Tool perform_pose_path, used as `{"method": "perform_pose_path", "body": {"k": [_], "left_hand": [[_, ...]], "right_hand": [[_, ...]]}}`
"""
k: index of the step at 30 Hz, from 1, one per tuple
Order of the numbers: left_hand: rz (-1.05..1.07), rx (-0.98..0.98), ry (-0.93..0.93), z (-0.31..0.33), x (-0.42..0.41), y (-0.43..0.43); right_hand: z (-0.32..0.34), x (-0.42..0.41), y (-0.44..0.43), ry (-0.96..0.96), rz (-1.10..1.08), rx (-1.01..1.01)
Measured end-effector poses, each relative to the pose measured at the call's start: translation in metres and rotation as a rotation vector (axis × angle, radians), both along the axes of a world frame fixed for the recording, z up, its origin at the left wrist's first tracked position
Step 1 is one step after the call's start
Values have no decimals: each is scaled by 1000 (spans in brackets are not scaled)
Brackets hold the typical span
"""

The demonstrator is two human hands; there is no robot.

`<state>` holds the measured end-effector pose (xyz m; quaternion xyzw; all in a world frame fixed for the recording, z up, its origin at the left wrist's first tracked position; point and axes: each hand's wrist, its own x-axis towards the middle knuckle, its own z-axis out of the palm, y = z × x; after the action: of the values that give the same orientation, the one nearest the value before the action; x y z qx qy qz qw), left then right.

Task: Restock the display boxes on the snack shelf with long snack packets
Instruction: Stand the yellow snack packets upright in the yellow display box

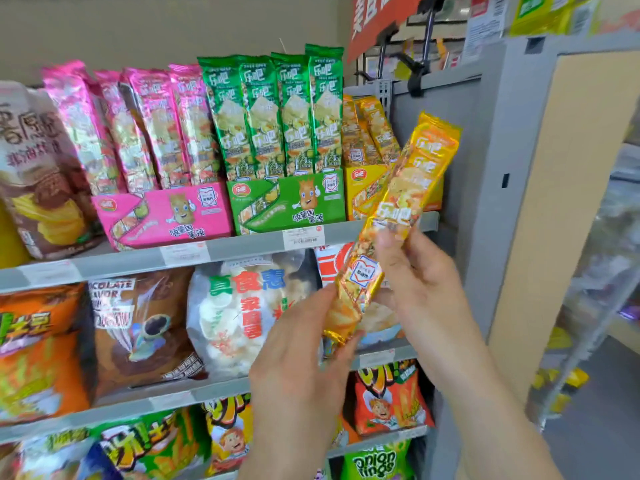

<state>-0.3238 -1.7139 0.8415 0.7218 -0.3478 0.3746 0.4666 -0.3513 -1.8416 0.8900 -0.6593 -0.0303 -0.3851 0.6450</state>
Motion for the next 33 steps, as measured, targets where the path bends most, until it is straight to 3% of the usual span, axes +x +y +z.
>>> {"method": "perform_pose_path", "body": {"k": [6, 10, 14, 17, 23, 30, 33], "left_hand": [[-283, 37, 193, -6, -1, 16], [-407, -74, 264, 12, 6, 12], [-493, -203, 307, 40, 25, 1], [-604, -343, 402, 62, 42, -10], [-686, -353, 517, 84, 64, -40], [-632, -518, 430, 96, 58, -85], [-613, -542, 439, 100, 57, -97]], "right_hand": [[-13, -1, 11, -24, -40, -64], [-30, -1, 21, 33, -87, -111], [-43, -6, 24, 56, -132, -301], [-51, -9, 14, 79, -70, -274], [-51, -12, -14, 73, 13, -247], [-40, -10, -56, 21, 40, -270], [-41, -9, -71, 14, -65, -344]]}}
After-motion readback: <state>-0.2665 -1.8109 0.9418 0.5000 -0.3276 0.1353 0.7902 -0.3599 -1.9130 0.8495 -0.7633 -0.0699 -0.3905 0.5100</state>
